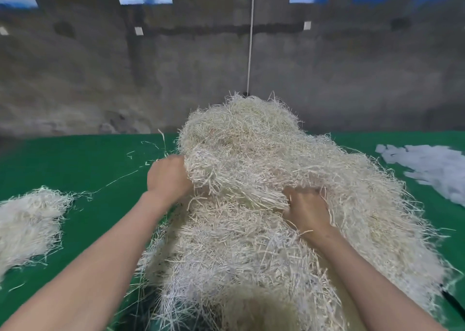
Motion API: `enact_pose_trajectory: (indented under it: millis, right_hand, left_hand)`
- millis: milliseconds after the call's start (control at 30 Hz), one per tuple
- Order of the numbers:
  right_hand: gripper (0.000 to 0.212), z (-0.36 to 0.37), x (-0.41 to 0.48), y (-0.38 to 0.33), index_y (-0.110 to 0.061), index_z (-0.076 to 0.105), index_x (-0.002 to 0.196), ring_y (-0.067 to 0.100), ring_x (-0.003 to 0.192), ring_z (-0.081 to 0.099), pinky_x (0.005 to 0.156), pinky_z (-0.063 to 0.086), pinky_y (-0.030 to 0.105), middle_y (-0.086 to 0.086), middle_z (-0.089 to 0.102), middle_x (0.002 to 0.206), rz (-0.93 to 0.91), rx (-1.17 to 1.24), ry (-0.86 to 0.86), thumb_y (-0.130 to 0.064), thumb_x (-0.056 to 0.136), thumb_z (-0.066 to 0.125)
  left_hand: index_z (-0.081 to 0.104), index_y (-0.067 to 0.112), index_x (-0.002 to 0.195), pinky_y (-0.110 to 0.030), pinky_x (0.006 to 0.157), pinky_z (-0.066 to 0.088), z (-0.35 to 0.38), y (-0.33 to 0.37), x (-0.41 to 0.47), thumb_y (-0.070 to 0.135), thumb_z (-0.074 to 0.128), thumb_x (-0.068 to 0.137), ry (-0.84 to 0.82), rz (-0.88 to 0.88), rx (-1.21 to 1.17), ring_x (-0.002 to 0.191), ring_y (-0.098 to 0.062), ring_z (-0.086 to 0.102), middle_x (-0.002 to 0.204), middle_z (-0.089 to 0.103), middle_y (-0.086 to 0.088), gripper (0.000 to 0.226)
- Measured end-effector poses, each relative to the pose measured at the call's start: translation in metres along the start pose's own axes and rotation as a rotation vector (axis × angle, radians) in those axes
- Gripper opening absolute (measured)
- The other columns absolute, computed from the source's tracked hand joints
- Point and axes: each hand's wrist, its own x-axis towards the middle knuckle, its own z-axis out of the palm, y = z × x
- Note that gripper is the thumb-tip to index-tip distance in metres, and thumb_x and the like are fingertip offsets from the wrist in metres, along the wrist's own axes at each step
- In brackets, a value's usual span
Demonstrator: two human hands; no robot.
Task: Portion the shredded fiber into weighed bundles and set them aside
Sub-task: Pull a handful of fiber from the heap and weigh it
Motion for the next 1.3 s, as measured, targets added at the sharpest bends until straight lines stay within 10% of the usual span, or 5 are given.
enact_pose_trajectory:
  millis: [333, 600, 767, 1100, 1300]
  right_hand:
    - [0.128, -0.079, 0.016, -0.074, -0.039, -0.023, 0.142, 0.006, 0.140, -0.006, 0.113, -0.012, 0.043, -0.019, -0.005, 0.149, -0.228, 0.246, -0.131, -0.060, 0.058, 0.071]
    - [0.015, -0.045, 0.011, -0.118, -0.010, 0.052, 0.102, 0.022, 0.065, 0.056, 0.066, 0.053, 0.042, -0.002, 0.050, 0.072, -0.293, 0.281, 0.004, -0.007, 0.089, 0.045]
    - [0.032, -0.022, 0.003, -0.122, -0.009, 0.043, 0.117, 0.016, 0.082, 0.047, 0.072, 0.044, 0.030, 0.004, 0.049, 0.099, -0.343, 0.333, 0.138, -0.021, 0.089, 0.052]
    - [0.040, 0.031, -0.004, 0.001, -0.010, 0.039, 0.138, 0.020, 0.122, 0.050, 0.100, 0.035, 0.029, 0.010, 0.053, 0.134, 0.053, -0.097, -0.393, -0.010, 0.098, 0.039]
    - [0.050, -0.002, 0.002, -0.018, -0.017, 0.041, 0.135, 0.021, 0.098, 0.061, 0.084, 0.049, 0.030, 0.006, 0.065, 0.106, 0.076, 0.209, -0.149, -0.026, 0.089, 0.058]
  left_hand:
    - [0.051, 0.000, 0.072, -0.028, 0.058, 0.043, -0.018, 0.028, -0.016, -0.011, 0.055, 0.074, 0.137, -0.084, -0.545, 0.066, -0.020, 0.051, 0.070, 0.052, -0.006, 0.012]
    - [0.073, 0.014, 0.066, -0.030, 0.069, 0.050, -0.025, 0.055, -0.041, 0.020, 0.061, 0.079, -0.575, -0.335, -1.912, 0.066, -0.011, 0.065, 0.070, 0.068, -0.002, 0.019]
    - [0.063, 0.004, 0.083, -0.030, 0.062, 0.053, -0.020, 0.064, -0.023, 0.001, 0.066, 0.077, -0.060, -0.911, -1.686, 0.075, -0.022, 0.066, 0.082, 0.063, -0.009, 0.007]
    - [0.044, 0.008, 0.137, -0.053, 0.103, 0.040, -0.066, 0.022, 0.017, 0.016, 0.051, 0.091, 0.095, -0.826, -1.975, 0.126, -0.032, 0.049, 0.139, 0.049, -0.016, 0.047]
    - [0.038, 0.012, 0.138, -0.046, 0.105, 0.035, -0.059, 0.050, -0.012, 0.014, 0.053, 0.091, -0.040, -0.883, -1.750, 0.131, -0.030, 0.038, 0.147, 0.034, -0.011, 0.050]
